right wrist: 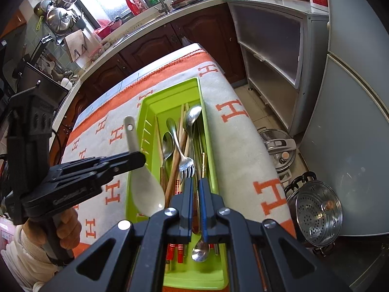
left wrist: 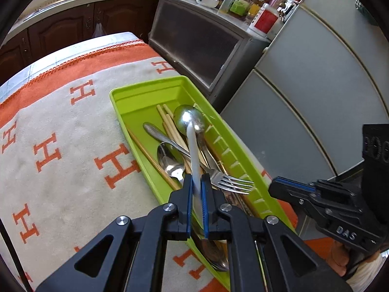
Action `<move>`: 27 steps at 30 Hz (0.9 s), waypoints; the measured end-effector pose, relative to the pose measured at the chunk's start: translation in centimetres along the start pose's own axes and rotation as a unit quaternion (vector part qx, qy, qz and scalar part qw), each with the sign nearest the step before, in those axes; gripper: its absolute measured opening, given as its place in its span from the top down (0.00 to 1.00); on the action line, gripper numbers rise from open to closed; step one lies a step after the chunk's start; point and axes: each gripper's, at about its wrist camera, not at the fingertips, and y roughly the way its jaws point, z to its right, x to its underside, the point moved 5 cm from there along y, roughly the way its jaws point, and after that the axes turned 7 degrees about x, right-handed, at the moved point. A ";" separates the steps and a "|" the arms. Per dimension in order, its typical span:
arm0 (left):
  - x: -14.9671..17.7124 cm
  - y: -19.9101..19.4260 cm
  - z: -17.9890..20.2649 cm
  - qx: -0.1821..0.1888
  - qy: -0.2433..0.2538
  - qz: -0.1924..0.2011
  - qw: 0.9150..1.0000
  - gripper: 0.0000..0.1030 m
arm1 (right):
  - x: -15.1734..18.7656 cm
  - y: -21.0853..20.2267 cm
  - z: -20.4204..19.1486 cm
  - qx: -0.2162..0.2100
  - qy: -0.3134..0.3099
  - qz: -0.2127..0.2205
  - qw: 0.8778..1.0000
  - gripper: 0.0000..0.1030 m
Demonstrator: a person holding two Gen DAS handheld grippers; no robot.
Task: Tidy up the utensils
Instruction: 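Lower the fork and white spoon into the green tray and open both tools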
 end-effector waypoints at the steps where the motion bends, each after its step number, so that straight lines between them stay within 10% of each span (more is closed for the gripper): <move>1: -0.1 0.2 -0.1 -0.005 -0.001 -0.002 1.000 0.95 | 0.0 0.1 0.0 -0.001 -0.001 -0.001 1.000 0.94; 12: -0.9 -2.2 -0.1 -0.043 -0.015 0.037 0.998 0.30 | -0.8 0.7 -1.2 0.001 -0.018 -0.002 1.000 0.94; 27: 1.7 -8.3 -0.1 -0.094 -0.067 0.073 0.991 0.15 | -1.0 0.1 -2.3 -0.002 -0.038 0.000 0.999 0.94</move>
